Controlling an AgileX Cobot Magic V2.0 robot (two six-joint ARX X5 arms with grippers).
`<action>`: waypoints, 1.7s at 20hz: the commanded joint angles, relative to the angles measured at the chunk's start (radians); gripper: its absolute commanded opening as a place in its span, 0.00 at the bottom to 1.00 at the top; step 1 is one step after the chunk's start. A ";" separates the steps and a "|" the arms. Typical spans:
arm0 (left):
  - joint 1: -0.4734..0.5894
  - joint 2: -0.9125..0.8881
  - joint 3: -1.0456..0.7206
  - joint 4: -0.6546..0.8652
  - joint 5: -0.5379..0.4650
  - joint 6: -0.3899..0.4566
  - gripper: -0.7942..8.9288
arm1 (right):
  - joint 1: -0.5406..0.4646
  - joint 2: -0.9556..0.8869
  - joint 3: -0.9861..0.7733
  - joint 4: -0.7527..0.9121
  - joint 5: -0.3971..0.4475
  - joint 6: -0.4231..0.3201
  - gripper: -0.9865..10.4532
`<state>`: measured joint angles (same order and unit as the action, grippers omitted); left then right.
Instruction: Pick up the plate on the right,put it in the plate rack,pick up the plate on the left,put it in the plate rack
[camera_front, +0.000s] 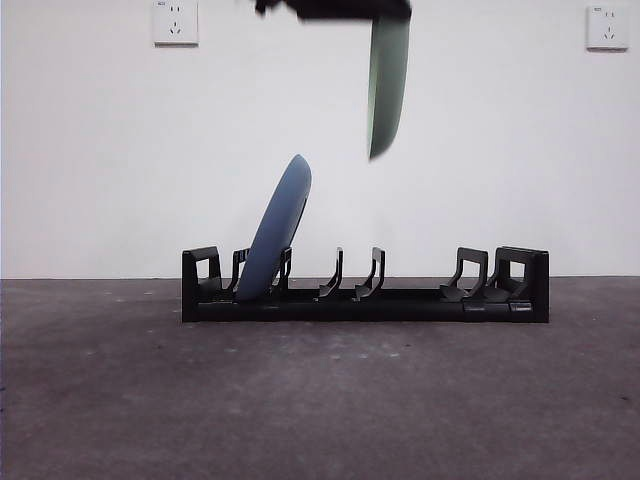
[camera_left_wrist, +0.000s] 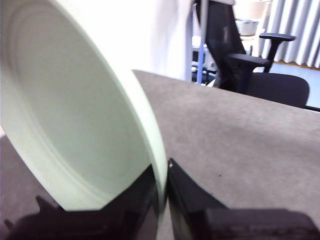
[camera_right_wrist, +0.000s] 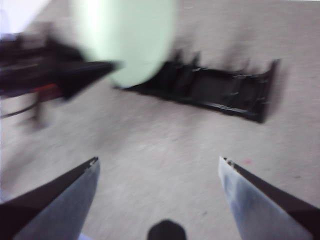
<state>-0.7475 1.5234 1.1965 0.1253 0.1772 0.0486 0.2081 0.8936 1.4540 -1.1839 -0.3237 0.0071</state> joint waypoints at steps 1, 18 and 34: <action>0.020 0.058 -0.002 0.062 -0.014 -0.031 0.07 | 0.001 -0.014 -0.006 -0.020 -0.010 -0.008 0.44; 0.106 0.342 0.090 0.117 -0.021 -0.037 0.07 | 0.001 -0.021 -0.006 -0.074 -0.009 -0.031 0.44; 0.100 0.387 0.090 0.034 -0.039 0.018 0.28 | 0.001 -0.018 -0.006 -0.074 -0.009 -0.038 0.44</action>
<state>-0.6422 1.9041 1.2884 0.1551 0.1402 0.0605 0.2089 0.8757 1.4540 -1.2606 -0.3305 -0.0231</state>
